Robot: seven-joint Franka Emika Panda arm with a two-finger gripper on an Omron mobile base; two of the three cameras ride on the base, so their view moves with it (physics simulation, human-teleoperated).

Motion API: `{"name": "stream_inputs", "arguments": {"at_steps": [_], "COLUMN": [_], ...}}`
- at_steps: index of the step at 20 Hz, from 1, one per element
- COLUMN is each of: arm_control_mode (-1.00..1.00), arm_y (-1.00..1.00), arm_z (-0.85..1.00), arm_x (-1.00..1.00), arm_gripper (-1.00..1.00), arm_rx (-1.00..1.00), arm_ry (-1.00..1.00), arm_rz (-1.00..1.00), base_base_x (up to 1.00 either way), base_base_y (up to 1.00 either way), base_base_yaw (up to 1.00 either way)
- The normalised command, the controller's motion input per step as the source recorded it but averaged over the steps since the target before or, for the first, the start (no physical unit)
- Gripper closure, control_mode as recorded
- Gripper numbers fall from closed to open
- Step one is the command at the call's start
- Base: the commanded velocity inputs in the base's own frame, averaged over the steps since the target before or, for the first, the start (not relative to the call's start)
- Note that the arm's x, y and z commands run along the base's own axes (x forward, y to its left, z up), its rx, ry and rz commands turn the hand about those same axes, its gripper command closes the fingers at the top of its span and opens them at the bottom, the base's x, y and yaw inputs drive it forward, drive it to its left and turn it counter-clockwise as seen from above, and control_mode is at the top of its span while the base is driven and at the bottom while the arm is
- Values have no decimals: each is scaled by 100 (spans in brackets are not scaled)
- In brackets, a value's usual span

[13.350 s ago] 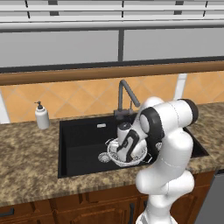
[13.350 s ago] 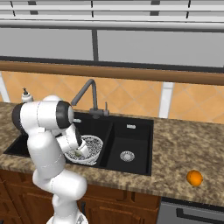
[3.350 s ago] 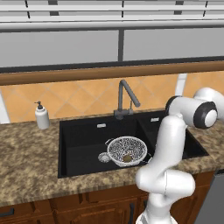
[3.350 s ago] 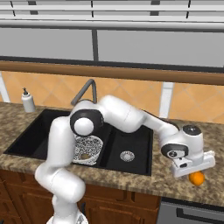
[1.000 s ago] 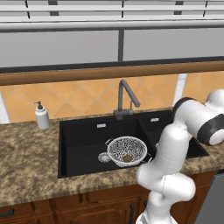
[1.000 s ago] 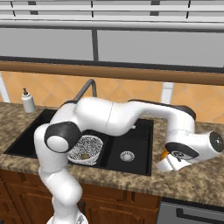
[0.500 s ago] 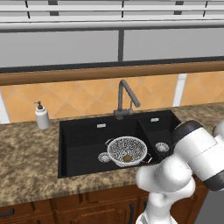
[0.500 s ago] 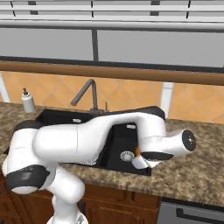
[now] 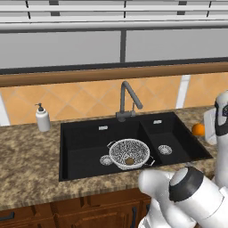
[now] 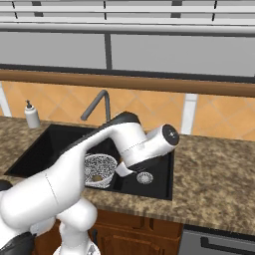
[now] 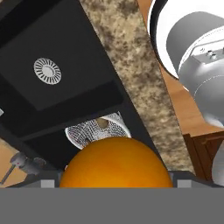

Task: Put the colander in the sink, put the orange, kiwi in the colander, and turn on the sink faucet and pour water over the colander.

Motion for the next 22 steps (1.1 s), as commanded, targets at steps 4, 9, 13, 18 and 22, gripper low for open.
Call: {"name": "stream_inputs", "arguments": {"at_steps": [4,9,13,18,22], "arm_control_mode": [-100,-100,-100,-100,-100], "arm_y": [98,78,59,45,50], "arm_z": [-2,-24,-40,-51,-61], "arm_x": [11,25,38,45,37], "arm_gripper": [100,100,100,100,100], "arm_rx": [0,0,0,0,0], "arm_ry": [3,0,0,0,0], "arm_rz": [0,0,0,1,2], "base_base_x": [0,0,0,0,0], "base_base_y": [0,0,0,0,0], "base_base_yaw": [0,0,0,0,0]}}
